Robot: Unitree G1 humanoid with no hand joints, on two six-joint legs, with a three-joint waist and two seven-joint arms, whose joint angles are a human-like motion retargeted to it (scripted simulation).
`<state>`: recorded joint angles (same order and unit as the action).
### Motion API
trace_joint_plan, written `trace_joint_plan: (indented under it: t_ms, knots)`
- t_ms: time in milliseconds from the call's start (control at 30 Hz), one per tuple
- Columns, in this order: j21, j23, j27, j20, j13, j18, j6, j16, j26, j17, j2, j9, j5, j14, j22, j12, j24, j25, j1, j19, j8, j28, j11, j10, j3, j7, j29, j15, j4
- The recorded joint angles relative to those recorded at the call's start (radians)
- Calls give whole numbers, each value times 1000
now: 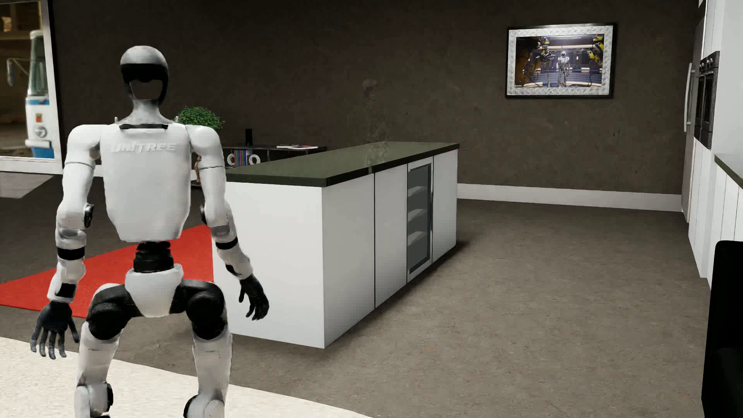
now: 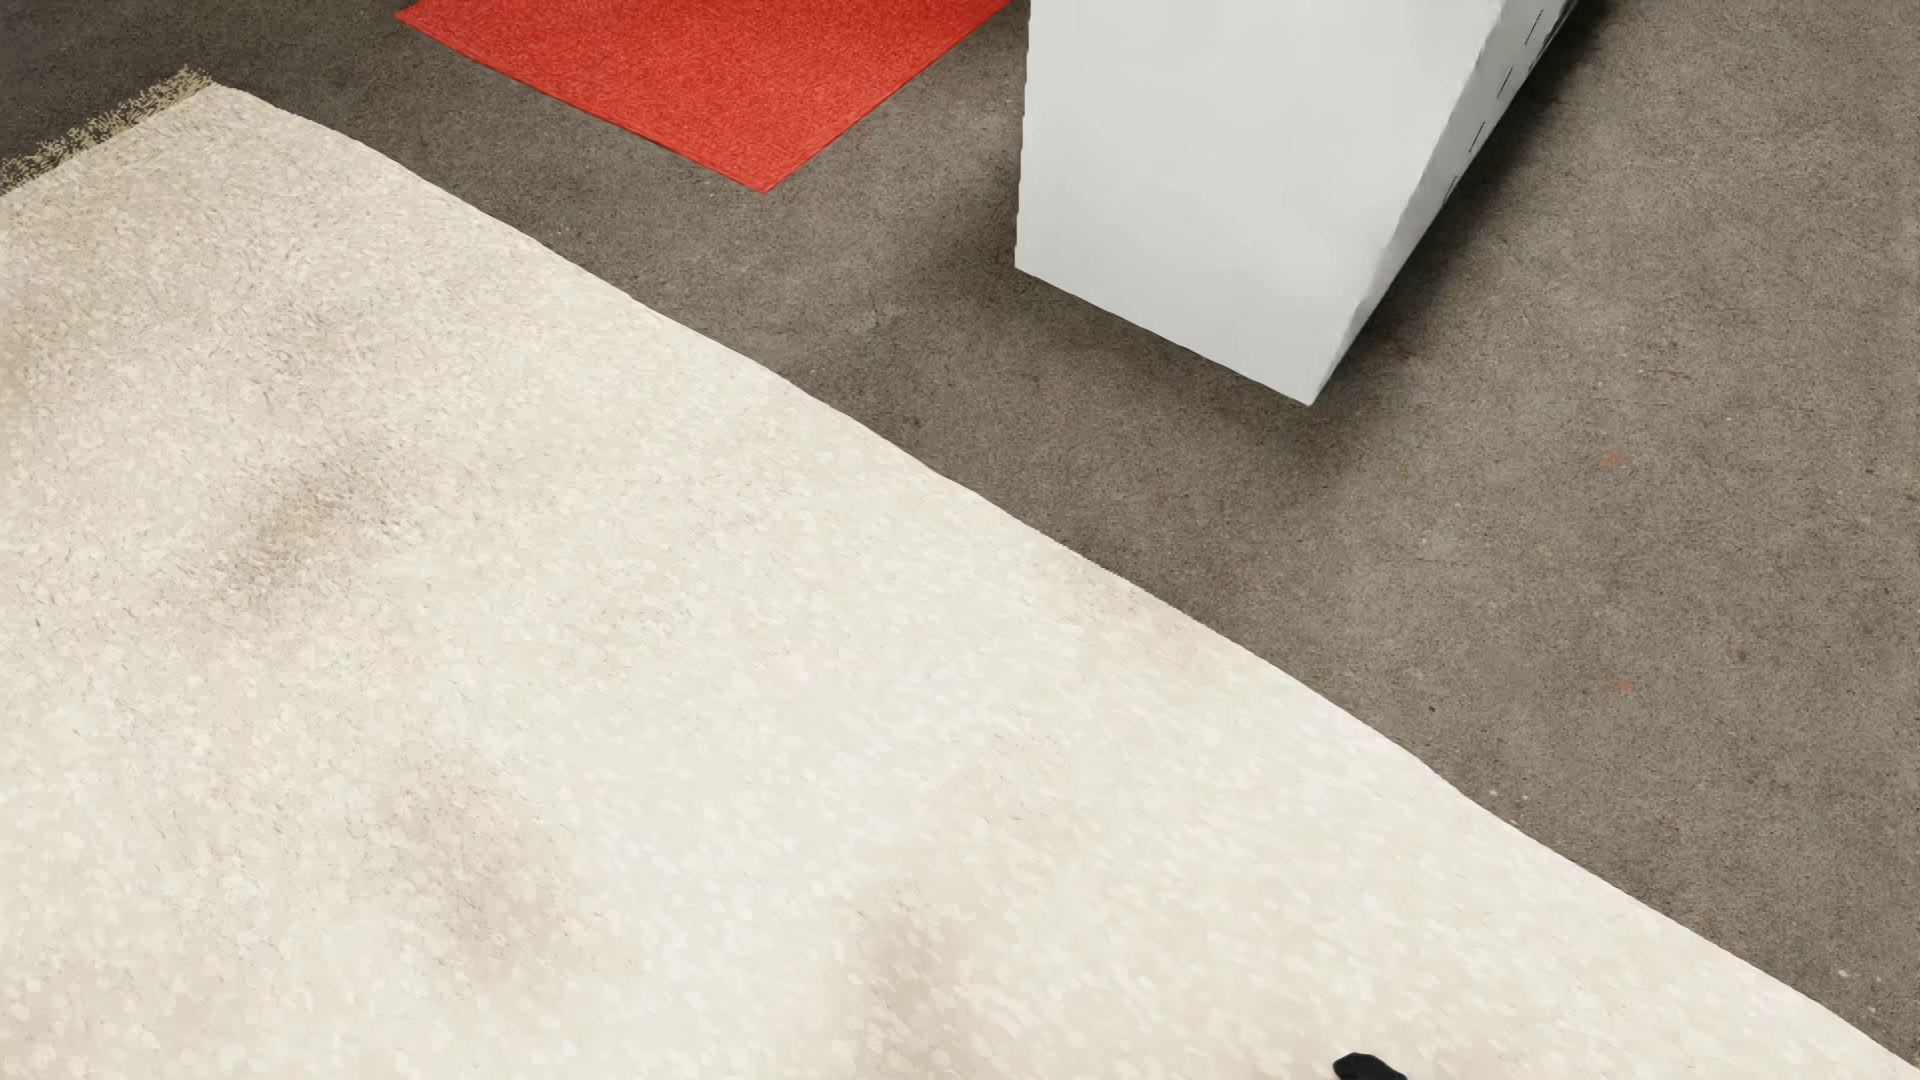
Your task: Go around the counter
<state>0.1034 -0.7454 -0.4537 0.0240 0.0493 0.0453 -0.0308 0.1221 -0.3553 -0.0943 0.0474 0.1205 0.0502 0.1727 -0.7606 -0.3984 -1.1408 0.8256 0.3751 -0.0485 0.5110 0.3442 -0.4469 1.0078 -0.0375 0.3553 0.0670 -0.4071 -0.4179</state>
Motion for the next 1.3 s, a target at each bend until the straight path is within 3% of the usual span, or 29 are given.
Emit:
trace_joint_plan:
  t_ms: [33,67,100,133,167,200,233,267,300,333,367,433,500,567,633,667,733,800,833,900,933,967,1033,1100,1167,1233,1267,1300]
  knots:
    - [-26,8,57,8,-3,-29,3,20,99,-46,-26,4,-22,-6,-29,-25,-73,12,109,15,-70,41,42,1,-16,-94,27,3,52]
    - [-64,32,121,-37,10,-61,9,19,143,-102,-56,8,-34,-30,-49,-45,-103,25,200,32,-133,80,94,-53,-30,-184,50,9,107]
    - [-90,71,160,-121,34,-105,16,5,126,-152,-85,11,-33,-49,-59,-52,-96,28,266,49,-181,86,131,-151,-40,-287,56,3,169]
    - [-96,112,176,-171,65,-95,27,0,103,-187,-106,15,-21,-50,-68,-49,-118,15,295,65,-227,74,141,-288,-47,-404,54,-14,235]
    - [-90,143,179,-190,99,-117,38,5,90,-205,-120,19,-3,-54,-72,-39,-168,-9,292,79,-269,36,119,-429,-50,-473,58,-39,272]
    - [-73,162,157,-181,130,-173,49,16,70,-214,-135,22,26,-70,-75,-26,-245,-33,268,97,-303,2,83,-537,-47,-467,63,-65,290]
    - [-58,172,132,-169,156,-183,63,22,60,-213,-144,25,63,-221,-69,-9,-309,-44,222,116,-340,-40,4,-561,-45,-492,61,-65,326]
    - [-41,179,126,-155,188,-202,79,29,40,-198,-142,31,93,-215,-66,17,-364,-52,201,96,-375,-82,-100,-486,-35,-477,58,-11,339]
    - [-13,183,107,-148,223,-187,97,31,33,-177,-103,41,146,-140,-84,65,-400,-49,163,35,-383,-106,-284,-413,-22,-430,17,104,346]
    - [24,193,99,-155,251,-174,117,35,42,-130,-29,48,214,-79,-104,122,-406,-67,105,-45,-379,-136,-484,-386,-12,-382,-16,233,353]
    - [42,195,94,-151,271,-164,137,46,63,-69,54,52,296,-35,-107,190,-407,-74,38,-86,-364,-138,-654,-385,-1,-338,-22,372,358]
    - [26,180,104,-127,327,-158,163,84,62,41,209,51,315,1,-94,350,-435,-44,-120,-95,-343,-163,-850,-473,27,-286,13,327,361]
    - [18,181,104,-137,378,-156,163,94,73,101,361,39,255,22,-36,492,-385,36,-261,-35,-312,-206,-890,-573,54,-238,64,358,356]
    - [100,179,82,-149,394,-161,150,98,115,159,482,28,203,59,57,620,-250,30,-366,29,-274,-258,-768,-631,76,-189,58,365,351]
    - [185,143,72,-108,381,-169,139,117,148,177,547,26,191,104,142,735,-136,1,-451,32,-228,-263,-497,-666,92,-152,17,383,363]
    - [198,115,69,-76,371,-174,134,124,146,172,558,28,167,128,187,780,-84,11,-490,60,-232,-262,-302,-684,97,-138,3,407,372]
    - [205,76,70,6,350,-187,121,130,155,157,540,35,116,157,299,829,6,38,-571,33,-275,-290,125,-734,101,-121,-24,406,392]
    - [189,60,99,91,334,-212,113,137,191,135,545,47,138,155,412,820,73,53,-644,44,-112,-294,234,-754,90,-108,-24,376,407]
    - [179,61,108,126,323,-231,108,141,195,129,549,53,158,132,457,791,92,55,-676,13,-36,-280,157,-728,88,-108,-19,343,400]
    - [151,79,130,202,310,-271,86,162,200,141,543,62,153,12,507,699,56,58,-711,-158,-16,-253,5,-639,97,-140,-20,385,354]
    - [130,87,143,226,303,-263,71,166,188,150,534,67,142,-79,506,635,16,63,-691,-190,-17,-246,-71,-516,101,-154,-20,393,316]
    - [100,89,159,237,290,-267,54,165,164,157,530,72,126,-176,482,569,-35,70,-630,-198,-17,-239,-159,-318,101,-172,-11,337,266]
    - [35,112,182,239,246,-175,16,133,112,154,464,82,51,-336,350,457,-161,100,-425,-192,-19,-221,-217,99,87,-257,14,224,197]
    - [-5,199,190,193,221,-153,-10,49,33,152,359,91,-31,-215,108,396,-202,123,-181,-184,-38,-224,-176,366,60,-398,-6,162,282]
    - [-26,276,230,122,186,-130,-14,-7,-34,139,232,89,-100,-218,-90,327,-188,65,19,-169,-88,-124,-82,413,35,-476,-36,130,381]
    - [-82,340,273,139,145,-83,-6,-24,27,93,117,84,-151,-212,-130,204,-242,0,159,-152,-179,-36,-14,254,8,-463,-29,90,375]
    - [-123,369,275,130,114,-36,-3,-38,72,66,70,81,-171,-208,-97,127,-257,-21,206,-145,-233,-51,6,107,-8,-398,-17,67,320]
    - [-164,388,276,98,81,-24,-1,-66,99,41,26,78,-188,-210,-57,48,-240,-32,228,-139,-286,-100,19,-86,-23,-307,-7,41,272]
